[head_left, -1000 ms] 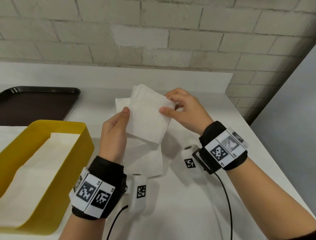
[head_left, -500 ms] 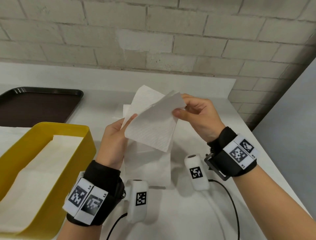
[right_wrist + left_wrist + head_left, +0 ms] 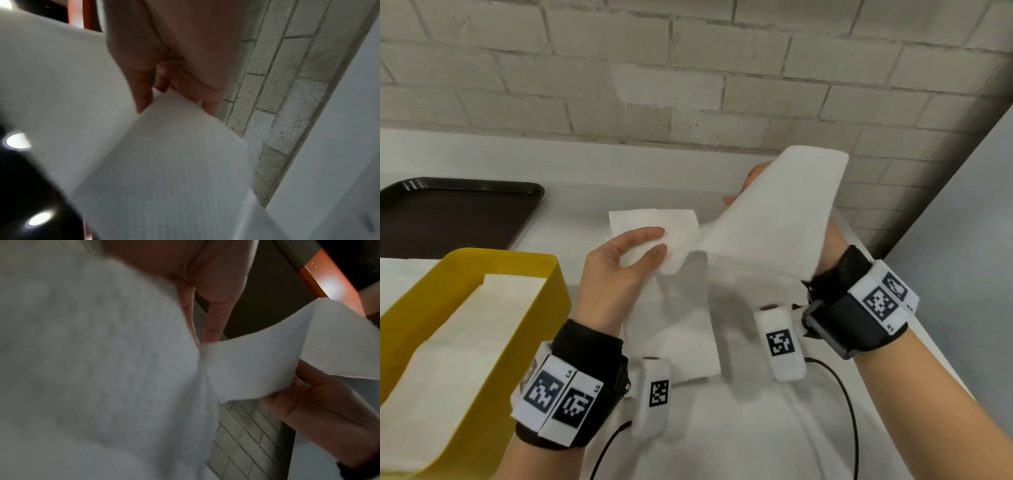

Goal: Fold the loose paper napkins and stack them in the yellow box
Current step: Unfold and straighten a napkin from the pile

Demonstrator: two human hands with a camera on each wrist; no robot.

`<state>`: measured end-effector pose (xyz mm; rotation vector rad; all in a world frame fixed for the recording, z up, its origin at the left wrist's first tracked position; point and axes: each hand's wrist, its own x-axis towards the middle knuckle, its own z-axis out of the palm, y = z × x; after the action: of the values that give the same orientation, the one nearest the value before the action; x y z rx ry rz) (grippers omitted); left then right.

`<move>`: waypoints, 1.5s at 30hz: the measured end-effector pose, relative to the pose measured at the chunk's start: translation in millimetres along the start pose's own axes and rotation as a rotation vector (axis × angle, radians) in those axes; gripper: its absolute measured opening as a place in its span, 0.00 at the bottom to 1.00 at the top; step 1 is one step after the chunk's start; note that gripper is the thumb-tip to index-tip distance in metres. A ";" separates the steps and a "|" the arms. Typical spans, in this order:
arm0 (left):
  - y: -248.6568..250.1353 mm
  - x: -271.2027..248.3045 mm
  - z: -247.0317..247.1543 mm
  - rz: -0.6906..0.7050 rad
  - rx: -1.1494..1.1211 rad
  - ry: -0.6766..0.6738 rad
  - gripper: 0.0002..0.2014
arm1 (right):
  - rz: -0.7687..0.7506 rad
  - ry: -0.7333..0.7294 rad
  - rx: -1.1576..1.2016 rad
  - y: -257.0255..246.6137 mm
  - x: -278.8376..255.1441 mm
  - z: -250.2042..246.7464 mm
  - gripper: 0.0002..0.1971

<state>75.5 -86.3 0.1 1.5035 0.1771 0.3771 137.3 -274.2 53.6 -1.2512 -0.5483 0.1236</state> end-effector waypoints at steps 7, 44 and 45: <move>10.8 -6.5 1.8 0.055 -0.157 0.034 0.12 | 0.044 0.052 -0.270 12.5 2.1 14.9 0.02; -13.6 -7.6 -11.4 0.339 0.231 0.044 0.27 | 0.447 -0.274 -0.455 70.7 -13.1 40.6 0.18; -15.2 -7.8 -12.4 0.298 0.277 0.041 0.25 | 0.465 -0.309 -0.488 73.0 -11.3 38.1 0.17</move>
<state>66.0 -77.8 -16.7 1.8024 0.0376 0.6425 125.0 -221.7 -9.7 -1.8410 -0.5610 0.6097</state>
